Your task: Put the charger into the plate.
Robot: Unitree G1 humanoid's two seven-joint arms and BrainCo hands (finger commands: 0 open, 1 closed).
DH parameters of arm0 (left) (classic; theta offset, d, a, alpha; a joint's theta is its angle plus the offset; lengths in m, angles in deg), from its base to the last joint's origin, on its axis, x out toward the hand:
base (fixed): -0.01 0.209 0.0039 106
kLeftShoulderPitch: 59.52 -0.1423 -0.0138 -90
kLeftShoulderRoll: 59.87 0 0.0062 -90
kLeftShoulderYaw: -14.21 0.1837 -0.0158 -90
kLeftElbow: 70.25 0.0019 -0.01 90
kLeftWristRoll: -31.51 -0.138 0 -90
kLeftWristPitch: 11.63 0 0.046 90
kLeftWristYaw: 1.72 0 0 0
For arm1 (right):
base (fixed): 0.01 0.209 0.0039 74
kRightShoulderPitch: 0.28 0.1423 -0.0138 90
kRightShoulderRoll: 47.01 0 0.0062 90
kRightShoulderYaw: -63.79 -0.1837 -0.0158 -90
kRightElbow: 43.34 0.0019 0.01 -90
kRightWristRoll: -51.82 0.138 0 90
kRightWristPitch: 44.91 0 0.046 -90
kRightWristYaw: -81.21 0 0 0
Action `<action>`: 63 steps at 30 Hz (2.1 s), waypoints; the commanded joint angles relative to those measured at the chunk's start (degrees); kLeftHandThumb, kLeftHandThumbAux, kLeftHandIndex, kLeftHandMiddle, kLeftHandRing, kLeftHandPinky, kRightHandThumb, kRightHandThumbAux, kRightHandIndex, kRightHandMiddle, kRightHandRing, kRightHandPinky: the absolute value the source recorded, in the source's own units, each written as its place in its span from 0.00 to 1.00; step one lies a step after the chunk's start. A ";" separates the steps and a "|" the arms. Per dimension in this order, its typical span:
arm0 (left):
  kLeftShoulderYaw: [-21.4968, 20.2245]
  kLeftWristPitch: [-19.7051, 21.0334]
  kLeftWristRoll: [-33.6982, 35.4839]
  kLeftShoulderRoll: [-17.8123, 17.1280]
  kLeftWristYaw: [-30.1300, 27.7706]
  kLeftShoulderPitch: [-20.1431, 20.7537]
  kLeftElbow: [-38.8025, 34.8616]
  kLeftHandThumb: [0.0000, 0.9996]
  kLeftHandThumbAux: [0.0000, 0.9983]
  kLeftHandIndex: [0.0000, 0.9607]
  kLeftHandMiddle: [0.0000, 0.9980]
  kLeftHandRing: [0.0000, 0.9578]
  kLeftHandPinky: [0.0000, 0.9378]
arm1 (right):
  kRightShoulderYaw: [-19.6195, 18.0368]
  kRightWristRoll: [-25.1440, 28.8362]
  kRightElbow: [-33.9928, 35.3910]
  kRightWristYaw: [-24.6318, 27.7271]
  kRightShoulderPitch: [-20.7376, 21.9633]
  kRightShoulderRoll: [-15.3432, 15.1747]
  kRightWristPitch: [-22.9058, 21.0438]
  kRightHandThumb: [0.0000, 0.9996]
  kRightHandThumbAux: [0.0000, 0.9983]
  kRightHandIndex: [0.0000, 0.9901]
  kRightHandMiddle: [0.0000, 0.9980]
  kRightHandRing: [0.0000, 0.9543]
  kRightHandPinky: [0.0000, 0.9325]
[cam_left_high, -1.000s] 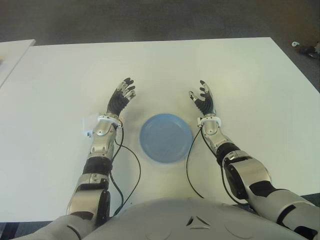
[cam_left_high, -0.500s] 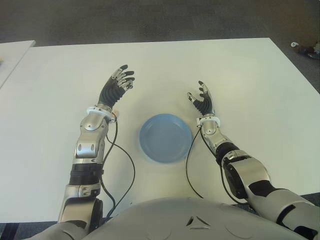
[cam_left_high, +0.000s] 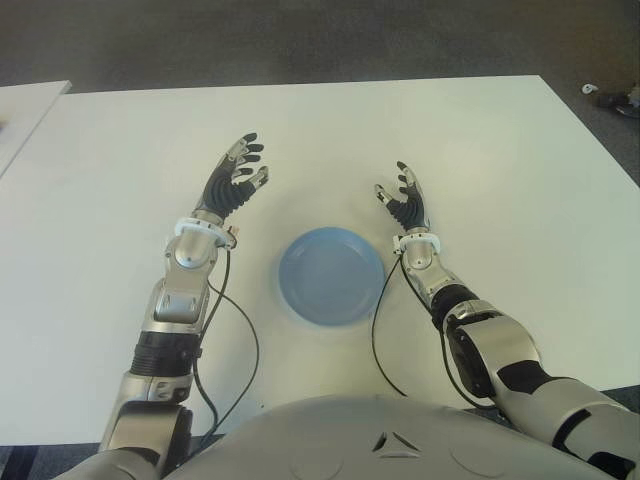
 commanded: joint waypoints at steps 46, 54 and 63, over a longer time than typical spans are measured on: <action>18.33 -38.67 -29.93 -26.32 29.39 18.67 52.52 0.36 0.13 0.00 0.00 0.00 0.00 | 1.85 -0.82 -4.04 3.47 -4.80 0.27 -4.49 0.15 0.52 0.00 0.06 0.14 0.23; 19.23 -38.50 -28.72 -26.46 27.96 18.92 53.83 0.31 0.15 0.00 0.00 0.00 0.00 | 1.96 -0.94 -3.95 3.80 -4.93 0.06 -3.42 0.17 0.56 0.00 0.04 0.11 0.21; 19.28 -39.90 -27.89 -27.14 26.18 18.03 53.70 0.30 0.15 0.00 0.00 0.00 0.00 | 3.91 -3.26 -4.05 1.88 -5.01 -0.67 -2.55 0.12 0.58 0.00 0.03 0.11 0.23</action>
